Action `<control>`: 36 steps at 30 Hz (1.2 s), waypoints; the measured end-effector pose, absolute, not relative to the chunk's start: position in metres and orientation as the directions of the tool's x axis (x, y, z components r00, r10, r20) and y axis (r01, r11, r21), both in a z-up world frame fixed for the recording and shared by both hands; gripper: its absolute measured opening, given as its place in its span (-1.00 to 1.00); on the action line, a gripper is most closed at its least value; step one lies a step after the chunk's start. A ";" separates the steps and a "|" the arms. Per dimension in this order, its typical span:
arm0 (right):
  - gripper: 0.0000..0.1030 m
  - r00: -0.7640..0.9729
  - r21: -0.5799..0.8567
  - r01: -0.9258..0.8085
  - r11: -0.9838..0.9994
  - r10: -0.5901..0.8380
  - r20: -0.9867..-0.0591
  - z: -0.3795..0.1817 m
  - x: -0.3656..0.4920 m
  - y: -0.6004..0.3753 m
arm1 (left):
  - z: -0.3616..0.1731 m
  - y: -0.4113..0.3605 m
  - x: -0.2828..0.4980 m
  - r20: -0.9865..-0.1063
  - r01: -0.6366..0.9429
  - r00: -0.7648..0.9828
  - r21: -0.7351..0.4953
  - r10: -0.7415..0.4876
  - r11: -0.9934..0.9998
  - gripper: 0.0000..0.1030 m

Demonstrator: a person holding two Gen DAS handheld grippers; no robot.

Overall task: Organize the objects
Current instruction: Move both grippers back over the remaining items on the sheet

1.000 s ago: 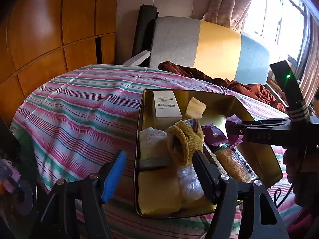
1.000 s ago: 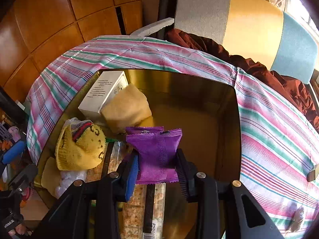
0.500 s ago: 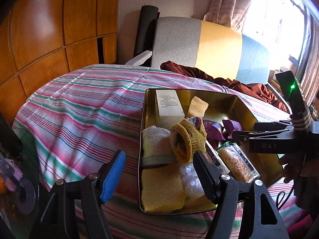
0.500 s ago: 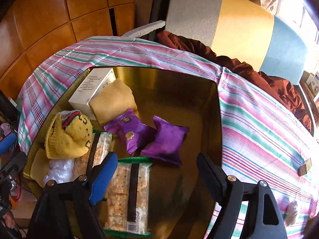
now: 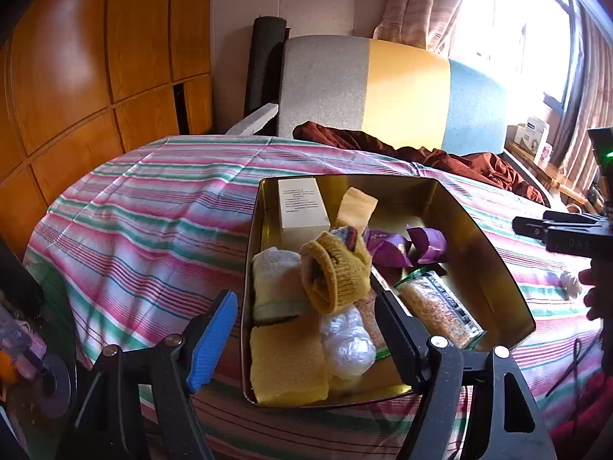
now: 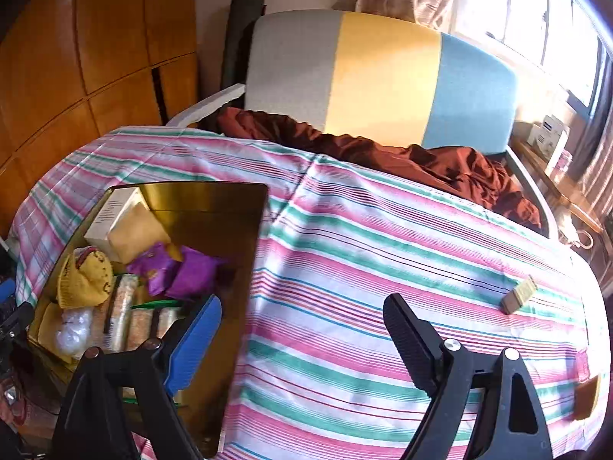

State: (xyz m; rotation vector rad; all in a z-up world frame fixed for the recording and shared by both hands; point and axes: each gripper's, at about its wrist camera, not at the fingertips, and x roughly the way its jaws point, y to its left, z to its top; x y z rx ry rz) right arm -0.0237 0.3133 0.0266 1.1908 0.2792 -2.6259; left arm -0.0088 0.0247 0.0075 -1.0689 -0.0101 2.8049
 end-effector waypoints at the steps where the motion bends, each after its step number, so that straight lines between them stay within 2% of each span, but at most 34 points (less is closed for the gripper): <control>1: 0.71 -0.642 -0.075 0.272 -0.959 -0.122 -0.757 0.028 -0.026 0.326 | 0.009 0.027 -0.008 -0.660 -0.134 -0.739 -0.052 0.135 -0.990 0.46; 13: 0.71 -0.649 -0.041 -0.122 -0.992 0.111 -0.752 0.036 -0.043 0.495 | 0.022 0.076 -0.014 -0.652 -0.251 -0.734 -0.002 0.192 -0.968 0.53; 18: 0.72 -0.645 0.030 -0.317 -0.948 0.192 -0.739 0.033 -0.035 0.565 | 0.028 0.108 -0.017 -0.650 -0.319 -0.724 0.020 0.230 -0.947 0.59; 24: 0.76 -0.626 0.243 -0.529 -0.813 0.181 -0.758 0.018 -0.017 0.626 | 0.033 0.158 -0.024 -0.662 -0.419 -0.685 0.016 0.304 -0.908 0.64; 36: 0.76 -0.641 0.395 -0.596 -0.699 0.118 -0.758 0.006 0.001 0.657 | 0.018 0.300 -0.040 -0.753 -0.632 -0.446 -0.117 0.483 -0.766 0.65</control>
